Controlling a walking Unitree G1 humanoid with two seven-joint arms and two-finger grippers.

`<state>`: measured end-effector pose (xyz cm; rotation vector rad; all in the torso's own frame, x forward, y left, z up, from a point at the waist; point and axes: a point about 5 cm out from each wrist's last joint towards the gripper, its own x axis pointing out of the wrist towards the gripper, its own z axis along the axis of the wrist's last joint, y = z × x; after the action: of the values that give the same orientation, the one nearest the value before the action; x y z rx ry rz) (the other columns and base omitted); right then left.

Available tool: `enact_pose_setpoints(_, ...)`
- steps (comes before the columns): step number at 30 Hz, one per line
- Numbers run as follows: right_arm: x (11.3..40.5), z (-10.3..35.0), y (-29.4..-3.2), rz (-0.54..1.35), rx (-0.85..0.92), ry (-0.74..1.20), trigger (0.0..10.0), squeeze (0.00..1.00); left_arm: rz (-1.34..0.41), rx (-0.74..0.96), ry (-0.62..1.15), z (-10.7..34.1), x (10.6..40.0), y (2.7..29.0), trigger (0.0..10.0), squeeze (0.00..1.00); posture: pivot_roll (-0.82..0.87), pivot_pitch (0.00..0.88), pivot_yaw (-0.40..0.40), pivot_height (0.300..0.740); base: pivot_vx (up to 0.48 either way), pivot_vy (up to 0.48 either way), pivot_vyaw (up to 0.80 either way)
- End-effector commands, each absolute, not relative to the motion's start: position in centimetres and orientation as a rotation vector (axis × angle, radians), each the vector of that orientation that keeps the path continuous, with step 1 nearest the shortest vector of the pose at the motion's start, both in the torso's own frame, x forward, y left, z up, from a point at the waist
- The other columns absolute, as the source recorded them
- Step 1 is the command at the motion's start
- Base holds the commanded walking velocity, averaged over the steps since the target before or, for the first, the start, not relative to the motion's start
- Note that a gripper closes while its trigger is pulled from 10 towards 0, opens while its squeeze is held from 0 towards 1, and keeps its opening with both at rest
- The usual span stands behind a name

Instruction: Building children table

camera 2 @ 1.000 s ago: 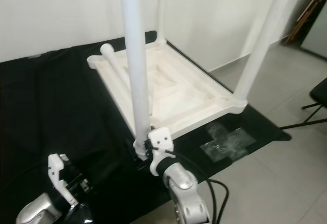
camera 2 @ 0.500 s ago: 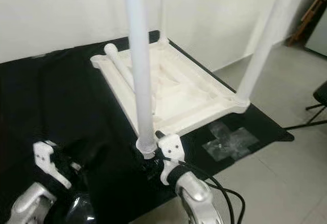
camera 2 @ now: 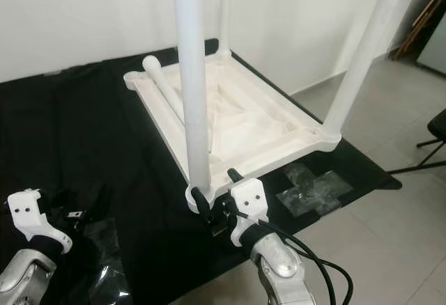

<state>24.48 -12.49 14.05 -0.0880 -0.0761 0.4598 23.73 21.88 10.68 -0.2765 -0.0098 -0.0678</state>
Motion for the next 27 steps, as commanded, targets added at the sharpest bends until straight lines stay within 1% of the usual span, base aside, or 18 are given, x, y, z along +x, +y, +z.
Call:
enact_pose_setpoints(1,24.4,14.2,-13.4,0.396,-0.098,-0.070,10.0,1.00,-0.037,-0.256,0.019,10.4,23.3,22.3,10.0,0.00,-0.04,0.163,0.017,0.740,0.000,0.000,0.00)
enact_pose_setpoints(2,24.3,14.2,-13.7,0.384,-0.116,-0.064,10.0,0.82,-0.058,-0.262,0.042,10.0,22.7,21.6,10.0,0.00,-0.06,0.164,0.018,0.740,0.000,0.000,0.00)
enact_pose_setpoints(3,24.3,14.3,-13.9,0.376,-0.129,-0.060,10.0,0.82,-0.073,-0.268,0.059,9.8,22.4,21.0,10.0,0.00,-0.06,0.164,0.018,0.740,0.000,0.000,0.00)
enact_pose_setpoints(4,24.4,14.2,-13.9,0.375,-0.135,-0.055,10.0,0.00,-0.101,-0.289,0.061,9.9,22.0,20.2,10.0,0.00,-0.06,0.168,0.019,0.740,0.000,-0.315,0.00)
enact_pose_setpoints(9,25.0,14.2,-13.9,0.375,-0.132,-0.051,10.0,0.00,-0.142,-0.325,0.055,10.3,21.6,18.9,10.0,0.00,-0.05,0.166,0.019,0.740,0.000,-0.414,0.00)
enact_pose_setpoints(13,25.2,14.4,-13.7,0.386,-0.133,-0.058,10.0,0.00,-0.139,-0.333,0.055,10.5,21.6,18.9,10.0,0.00,-0.05,0.163,0.020,0.740,0.000,-0.439,0.00)
enact_pose_setpoints(19,25.7,14.8,-13.0,0.461,-0.147,-0.082,10.0,0.00,-0.124,-0.335,0.039,10.9,22.3,18.8,10.0,0.00,-0.06,0.142,0.016,0.740,0.000,-0.441,0.00)
enact_pose_setpoints(21,25.6,14.6,-12.7,0.529,-0.134,-0.068,10.0,0.00,-0.115,-0.334,0.038,10.9,22.5,18.8,10.0,0.00,-0.06,0.132,0.015,0.740,0.000,-0.446,0.00)
enact_pose_setpoints(22,25.6,14.6,-12.7,0.529,-0.134,-0.068,10.0,0.00,-0.115,-0.334,0.038,10.9,22.5,18.8,10.0,0.00,-0.06,0.132,0.015,0.740,0.000,-0.450,0.00)
enact_pose_setpoints(23,25.6,14.4,-12.4,0.597,-0.122,-0.051,10.0,0.00,-0.105,-0.332,0.036,11.0,22.7,18.9,10.0,0.00,-0.06,0.124,0.017,0.740,0.000,-0.458,0.00)
enact_pose_setpoints(26,25.6,14.3,-12.3,0.622,-0.115,-0.044,10.0,0.00,-0.100,-0.331,0.034,11.0,22.8,18.9,10.0,0.00,-0.06,0.124,0.017,0.740,0.000,-0.458,0.00)
enact_pose_setpoints(27,25.4,14.2,-12.1,0.675,-0.113,-0.035,10.0,0.00,-0.094,-0.325,0.032,11.0,22.8,18.9,10.0,0.00,-0.06,0.120,0.018,0.740,0.000,-0.454,0.00)
